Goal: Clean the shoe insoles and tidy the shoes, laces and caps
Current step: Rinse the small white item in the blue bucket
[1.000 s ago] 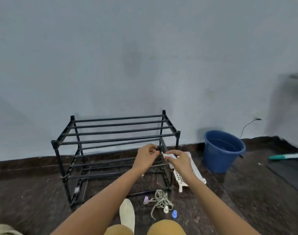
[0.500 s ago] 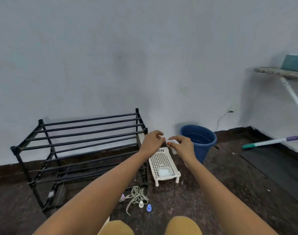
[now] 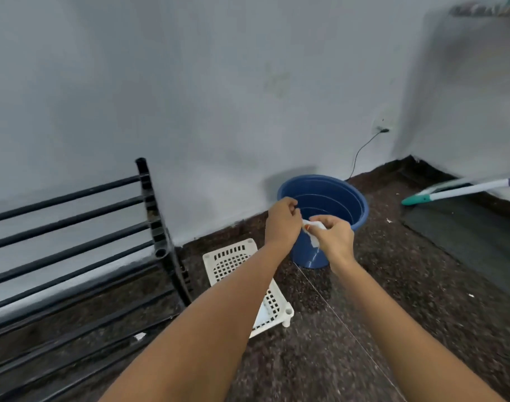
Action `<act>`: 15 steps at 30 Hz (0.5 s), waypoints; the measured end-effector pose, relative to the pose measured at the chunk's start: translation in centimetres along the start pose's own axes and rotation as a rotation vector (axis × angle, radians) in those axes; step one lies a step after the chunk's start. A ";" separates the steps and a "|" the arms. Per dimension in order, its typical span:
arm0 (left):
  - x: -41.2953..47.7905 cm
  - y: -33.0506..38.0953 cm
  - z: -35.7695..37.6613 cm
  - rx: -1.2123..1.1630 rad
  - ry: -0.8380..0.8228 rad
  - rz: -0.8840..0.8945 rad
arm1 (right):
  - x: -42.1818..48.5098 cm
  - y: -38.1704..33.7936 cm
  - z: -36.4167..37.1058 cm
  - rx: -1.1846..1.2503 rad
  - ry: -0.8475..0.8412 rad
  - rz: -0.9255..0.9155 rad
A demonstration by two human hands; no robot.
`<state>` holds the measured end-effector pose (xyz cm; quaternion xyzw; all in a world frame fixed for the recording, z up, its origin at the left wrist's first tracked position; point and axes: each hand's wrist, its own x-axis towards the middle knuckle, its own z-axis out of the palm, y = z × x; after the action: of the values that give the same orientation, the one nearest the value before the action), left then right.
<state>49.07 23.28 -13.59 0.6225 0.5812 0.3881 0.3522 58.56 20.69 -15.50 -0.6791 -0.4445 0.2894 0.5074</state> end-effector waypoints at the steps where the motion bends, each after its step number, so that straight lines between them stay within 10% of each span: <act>1: 1.3 0.1 0.6 -0.006 -0.005 -0.009 | 1.3 0.1 0.0 -0.004 0.021 0.015; 15: 6.9 11.5 -3.3 -0.027 -0.152 -0.165 | 7.1 -11.2 -4.9 -0.085 0.128 0.380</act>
<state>51.47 29.28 -1.32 0.5952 0.5970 0.3171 0.4344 62.31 25.98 -2.99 -0.7886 -0.2871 0.3169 0.4419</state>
